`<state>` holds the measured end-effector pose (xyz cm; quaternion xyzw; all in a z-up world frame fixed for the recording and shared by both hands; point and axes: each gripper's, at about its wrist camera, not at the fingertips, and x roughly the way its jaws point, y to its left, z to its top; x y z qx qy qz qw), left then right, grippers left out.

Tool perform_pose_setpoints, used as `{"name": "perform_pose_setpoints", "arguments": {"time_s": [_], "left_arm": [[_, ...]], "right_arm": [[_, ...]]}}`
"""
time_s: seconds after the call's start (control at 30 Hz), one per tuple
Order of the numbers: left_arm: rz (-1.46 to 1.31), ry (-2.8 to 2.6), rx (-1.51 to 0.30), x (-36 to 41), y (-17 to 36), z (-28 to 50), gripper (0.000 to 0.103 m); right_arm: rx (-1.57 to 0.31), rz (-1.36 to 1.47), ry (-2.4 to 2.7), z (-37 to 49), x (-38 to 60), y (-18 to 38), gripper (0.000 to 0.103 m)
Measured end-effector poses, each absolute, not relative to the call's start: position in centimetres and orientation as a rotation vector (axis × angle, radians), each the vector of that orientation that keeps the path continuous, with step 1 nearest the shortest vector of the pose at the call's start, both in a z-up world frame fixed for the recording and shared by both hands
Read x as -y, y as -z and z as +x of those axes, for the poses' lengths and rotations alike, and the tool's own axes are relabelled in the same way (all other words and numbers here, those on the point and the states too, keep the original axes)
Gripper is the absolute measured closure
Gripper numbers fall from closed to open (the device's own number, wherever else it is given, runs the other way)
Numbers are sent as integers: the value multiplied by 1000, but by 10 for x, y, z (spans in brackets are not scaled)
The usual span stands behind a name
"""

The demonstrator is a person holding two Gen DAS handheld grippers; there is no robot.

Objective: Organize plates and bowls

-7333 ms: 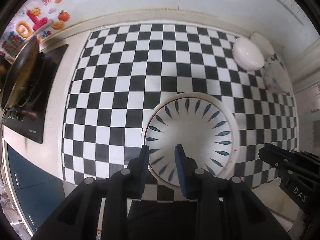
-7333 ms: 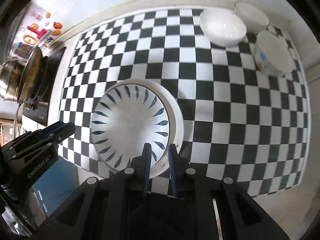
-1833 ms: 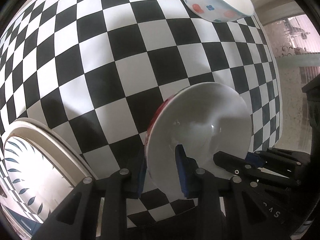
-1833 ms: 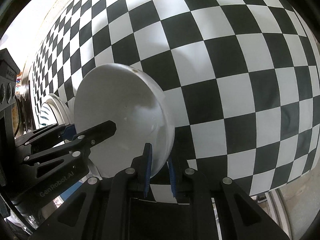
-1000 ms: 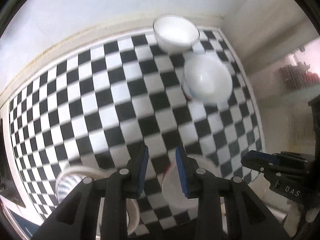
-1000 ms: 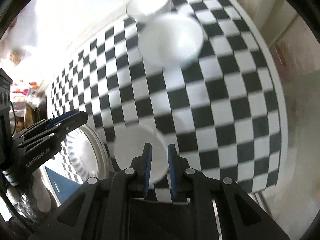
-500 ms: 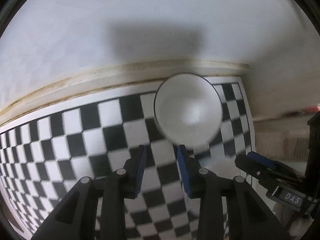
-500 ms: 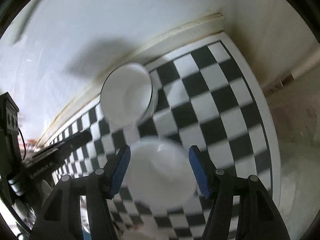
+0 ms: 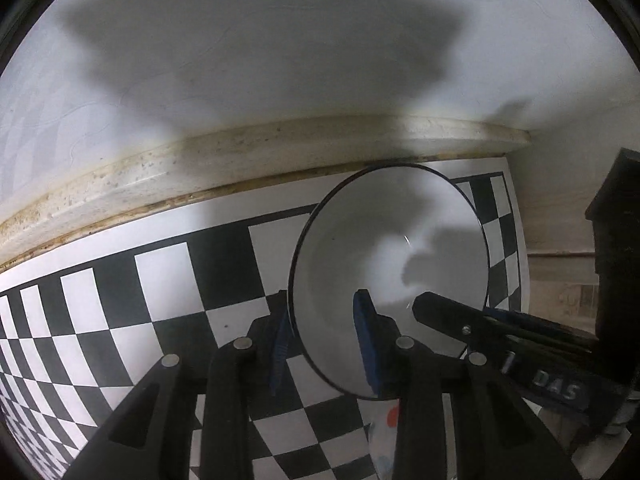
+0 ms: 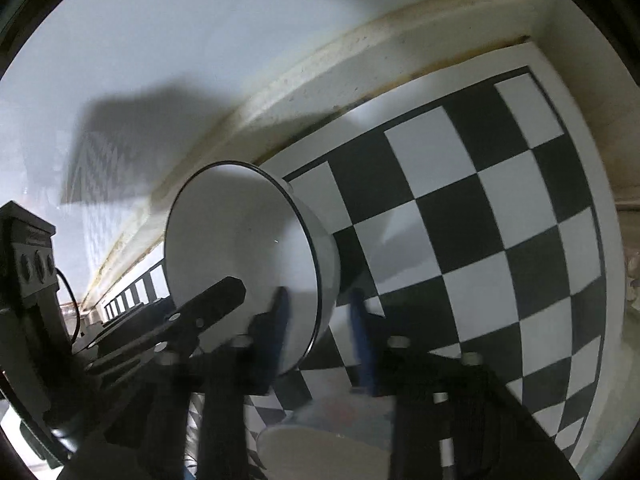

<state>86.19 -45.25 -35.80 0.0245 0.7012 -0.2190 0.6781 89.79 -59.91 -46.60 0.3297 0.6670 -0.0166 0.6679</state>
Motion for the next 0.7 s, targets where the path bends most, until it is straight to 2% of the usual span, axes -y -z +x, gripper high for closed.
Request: {"name": "perform_pose_setpoints", "arguments": {"time_s": [0.4,0.7], "left_arm": [[76,521,-1499,446,328,848,75],[63,567,-1448,434,278,816,75]], "right_arm": [[-1483,688,58,889,590,457,88],[-1412,669,66,858,584,403,88]]}}
